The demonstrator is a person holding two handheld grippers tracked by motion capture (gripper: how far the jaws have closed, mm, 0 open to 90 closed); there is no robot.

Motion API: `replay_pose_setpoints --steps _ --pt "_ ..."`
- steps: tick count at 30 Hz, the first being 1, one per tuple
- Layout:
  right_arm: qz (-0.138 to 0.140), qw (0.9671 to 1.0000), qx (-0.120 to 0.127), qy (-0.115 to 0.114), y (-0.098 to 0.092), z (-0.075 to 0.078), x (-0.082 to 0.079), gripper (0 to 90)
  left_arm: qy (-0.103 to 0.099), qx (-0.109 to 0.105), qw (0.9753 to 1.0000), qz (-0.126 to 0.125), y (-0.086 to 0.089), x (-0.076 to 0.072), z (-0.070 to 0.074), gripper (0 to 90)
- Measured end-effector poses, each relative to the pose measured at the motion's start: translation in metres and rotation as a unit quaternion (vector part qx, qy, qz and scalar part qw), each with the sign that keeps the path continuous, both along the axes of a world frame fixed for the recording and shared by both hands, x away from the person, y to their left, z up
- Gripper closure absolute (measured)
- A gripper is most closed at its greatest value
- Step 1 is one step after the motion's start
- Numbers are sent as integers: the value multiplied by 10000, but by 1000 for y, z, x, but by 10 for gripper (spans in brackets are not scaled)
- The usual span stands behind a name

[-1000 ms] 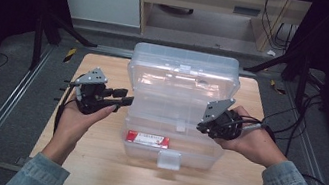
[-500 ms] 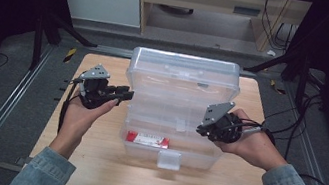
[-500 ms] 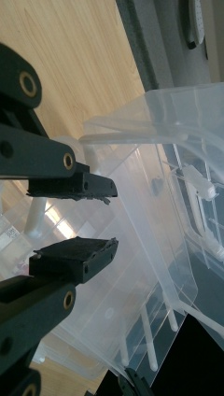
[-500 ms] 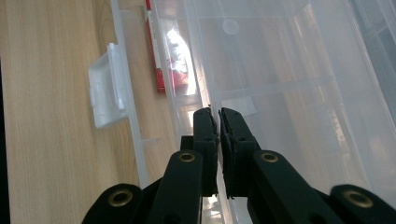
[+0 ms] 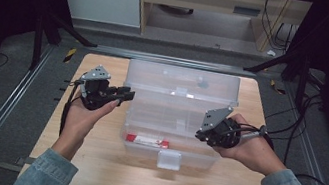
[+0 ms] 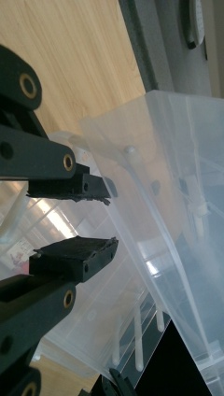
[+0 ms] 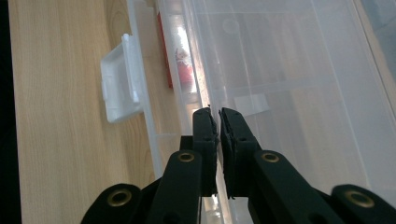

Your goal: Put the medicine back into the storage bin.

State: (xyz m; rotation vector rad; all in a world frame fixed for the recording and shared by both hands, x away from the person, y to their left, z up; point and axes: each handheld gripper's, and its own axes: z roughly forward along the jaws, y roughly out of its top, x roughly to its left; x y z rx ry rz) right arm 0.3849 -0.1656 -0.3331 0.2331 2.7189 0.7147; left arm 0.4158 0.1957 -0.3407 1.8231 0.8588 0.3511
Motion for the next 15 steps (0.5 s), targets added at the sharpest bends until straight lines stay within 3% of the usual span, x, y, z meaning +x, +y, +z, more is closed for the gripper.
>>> replay_pose_setpoints --steps 15 --pt "-190 9992 353 34 -6 -9 -6 801 56 -18 10000 -54 0 -11 -11 673"
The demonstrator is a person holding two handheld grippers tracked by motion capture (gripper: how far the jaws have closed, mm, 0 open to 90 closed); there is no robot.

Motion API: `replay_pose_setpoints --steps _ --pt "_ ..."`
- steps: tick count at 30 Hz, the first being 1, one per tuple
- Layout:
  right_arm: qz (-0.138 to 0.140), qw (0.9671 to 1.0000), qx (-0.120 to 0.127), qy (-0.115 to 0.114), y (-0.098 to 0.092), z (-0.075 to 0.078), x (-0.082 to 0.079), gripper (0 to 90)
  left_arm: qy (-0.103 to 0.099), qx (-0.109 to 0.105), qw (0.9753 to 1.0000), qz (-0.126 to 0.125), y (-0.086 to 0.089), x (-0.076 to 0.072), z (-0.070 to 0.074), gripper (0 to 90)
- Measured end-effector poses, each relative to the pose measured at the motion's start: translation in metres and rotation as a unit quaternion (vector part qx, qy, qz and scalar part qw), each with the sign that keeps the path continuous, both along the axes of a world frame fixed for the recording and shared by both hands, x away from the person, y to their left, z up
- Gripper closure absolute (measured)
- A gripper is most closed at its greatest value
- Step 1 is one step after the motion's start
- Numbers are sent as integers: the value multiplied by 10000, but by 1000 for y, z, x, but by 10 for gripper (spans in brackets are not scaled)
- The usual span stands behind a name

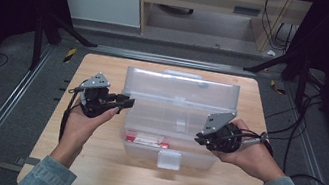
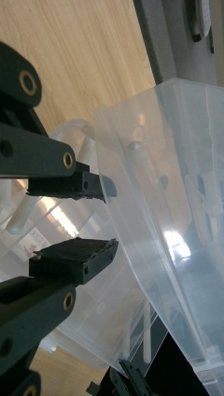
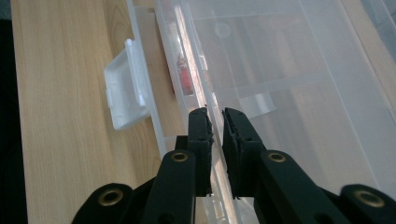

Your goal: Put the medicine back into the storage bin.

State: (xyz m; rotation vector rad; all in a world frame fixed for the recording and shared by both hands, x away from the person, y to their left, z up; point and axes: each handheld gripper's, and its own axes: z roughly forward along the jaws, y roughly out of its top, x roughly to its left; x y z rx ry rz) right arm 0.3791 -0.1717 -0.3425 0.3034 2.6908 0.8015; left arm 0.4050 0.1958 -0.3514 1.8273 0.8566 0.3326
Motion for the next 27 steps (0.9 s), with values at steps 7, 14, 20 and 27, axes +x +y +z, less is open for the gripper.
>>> replay_pose_setpoints --steps 7,14,20,27 --pt "-443 9978 490 -99 -13 4 -5 685 -8 24 10000 -2 -1 -3 -3 666" --pt "-832 9939 697 -188 -28 8 -9 619 7 38 10000 -13 -1 -4 -6 663" --pt "-1153 9890 892 -272 -41 9 -13 607 17 46 10000 -27 0 -6 -7 660" --pt "-1408 9845 996 -320 -56 9 -15 598 28 39 10000 -35 0 -9 -9 657"
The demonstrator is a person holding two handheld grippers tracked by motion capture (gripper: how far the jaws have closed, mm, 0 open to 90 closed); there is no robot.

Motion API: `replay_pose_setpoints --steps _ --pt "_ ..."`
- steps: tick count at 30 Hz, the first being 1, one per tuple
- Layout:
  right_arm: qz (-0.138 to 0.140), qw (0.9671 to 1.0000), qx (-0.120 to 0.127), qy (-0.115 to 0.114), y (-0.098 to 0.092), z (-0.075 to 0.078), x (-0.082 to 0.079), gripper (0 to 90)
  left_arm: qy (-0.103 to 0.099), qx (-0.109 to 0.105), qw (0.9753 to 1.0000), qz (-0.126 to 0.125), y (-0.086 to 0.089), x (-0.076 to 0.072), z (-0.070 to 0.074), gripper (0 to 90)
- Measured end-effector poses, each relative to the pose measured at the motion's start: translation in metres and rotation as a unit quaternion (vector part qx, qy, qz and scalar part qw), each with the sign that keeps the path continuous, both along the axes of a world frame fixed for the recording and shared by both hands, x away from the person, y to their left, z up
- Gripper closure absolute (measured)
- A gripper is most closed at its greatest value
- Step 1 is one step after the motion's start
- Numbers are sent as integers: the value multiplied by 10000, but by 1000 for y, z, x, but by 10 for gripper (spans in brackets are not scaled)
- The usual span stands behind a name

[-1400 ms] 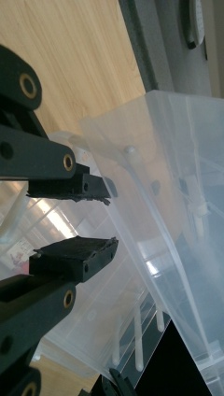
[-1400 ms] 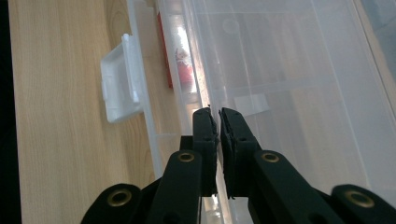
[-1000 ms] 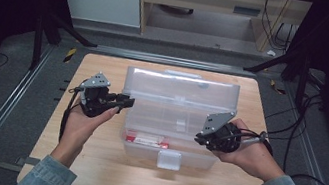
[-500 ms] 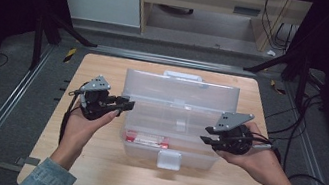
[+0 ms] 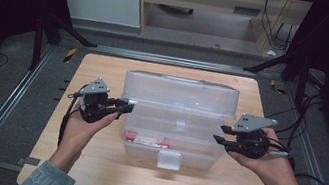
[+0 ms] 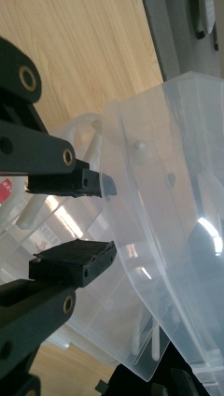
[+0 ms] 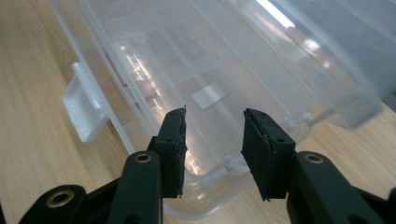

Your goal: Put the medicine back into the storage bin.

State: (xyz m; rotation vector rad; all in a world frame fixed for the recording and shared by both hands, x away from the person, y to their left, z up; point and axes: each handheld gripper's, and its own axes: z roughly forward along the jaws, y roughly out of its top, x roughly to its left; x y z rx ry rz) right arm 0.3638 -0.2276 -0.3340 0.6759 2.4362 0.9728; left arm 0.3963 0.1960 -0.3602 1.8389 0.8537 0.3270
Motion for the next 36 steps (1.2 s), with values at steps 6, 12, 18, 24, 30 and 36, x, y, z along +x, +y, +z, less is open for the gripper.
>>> replay_pose_setpoints --steps 6,12,18,24,30,36 --pt "-284 9995 126 -84 -11 0 0 610 19 8 10000 -20 0 -2 -2 656" --pt "-413 9989 204 -75 -17 -2 1 615 56 10 10000 -56 1 -4 -6 655" --pt "-520 9983 257 -71 -24 -6 -2 612 99 -1 9999 -49 2 -5 -10 652" --pt "-632 9973 347 -98 -30 -9 -5 604 136 -48 9999 -27 5 -8 -16 653" --pt "-724 9966 384 -83 -35 -13 -7 600 113 -5 9999 -80 7 -10 -19 652" --pt "-856 9954 405 -123 -42 -17 -13 590 106 -28 9999 -60 9 -12 -21 653"
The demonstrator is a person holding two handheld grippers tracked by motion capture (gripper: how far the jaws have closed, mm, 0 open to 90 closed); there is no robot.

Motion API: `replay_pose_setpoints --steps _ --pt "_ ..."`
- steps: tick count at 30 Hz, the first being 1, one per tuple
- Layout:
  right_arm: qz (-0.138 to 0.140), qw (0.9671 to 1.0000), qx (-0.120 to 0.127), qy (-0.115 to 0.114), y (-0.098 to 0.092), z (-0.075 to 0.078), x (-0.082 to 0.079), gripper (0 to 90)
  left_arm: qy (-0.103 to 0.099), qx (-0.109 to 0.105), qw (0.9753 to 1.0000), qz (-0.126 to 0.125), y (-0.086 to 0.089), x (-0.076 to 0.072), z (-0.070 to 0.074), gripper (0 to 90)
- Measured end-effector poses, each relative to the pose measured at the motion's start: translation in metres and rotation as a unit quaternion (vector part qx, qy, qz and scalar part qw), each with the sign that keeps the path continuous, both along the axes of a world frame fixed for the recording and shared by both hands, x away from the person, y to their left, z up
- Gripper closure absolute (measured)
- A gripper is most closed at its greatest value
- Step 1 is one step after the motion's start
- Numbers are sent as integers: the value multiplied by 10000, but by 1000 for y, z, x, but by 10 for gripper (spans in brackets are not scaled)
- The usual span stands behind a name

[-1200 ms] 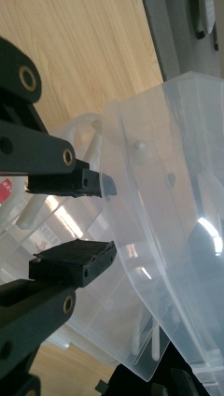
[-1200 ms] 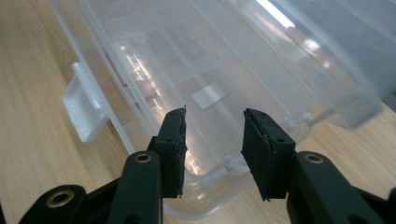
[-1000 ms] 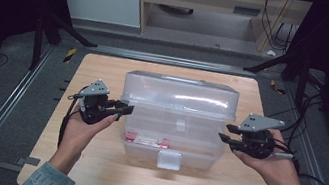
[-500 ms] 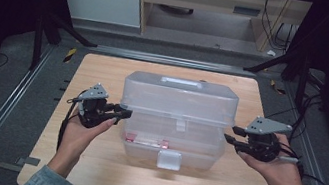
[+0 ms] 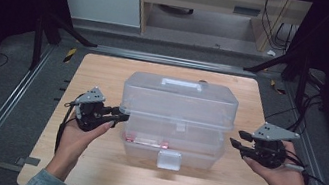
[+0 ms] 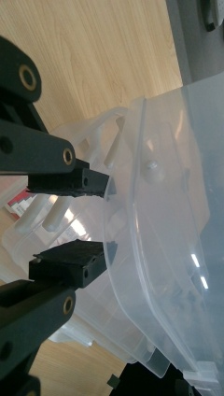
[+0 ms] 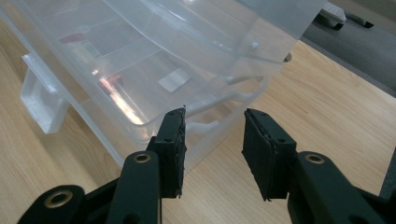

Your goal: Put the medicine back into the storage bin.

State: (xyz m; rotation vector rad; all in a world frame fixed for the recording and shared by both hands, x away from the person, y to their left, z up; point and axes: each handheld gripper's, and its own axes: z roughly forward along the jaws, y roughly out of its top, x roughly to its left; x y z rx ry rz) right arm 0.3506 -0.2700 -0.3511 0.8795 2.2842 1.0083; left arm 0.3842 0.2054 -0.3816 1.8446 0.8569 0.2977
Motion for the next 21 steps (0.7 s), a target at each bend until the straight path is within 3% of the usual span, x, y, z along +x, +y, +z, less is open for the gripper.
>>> replay_pose_setpoints --steps 9,21 --pt "-149 9999 -2 -31 -11 -4 -7 581 -55 37 10000 44 0 -5 -3 653" --pt "-390 9992 -9 126 -28 -22 -11 572 -64 5 10000 73 3 -10 -6 653"
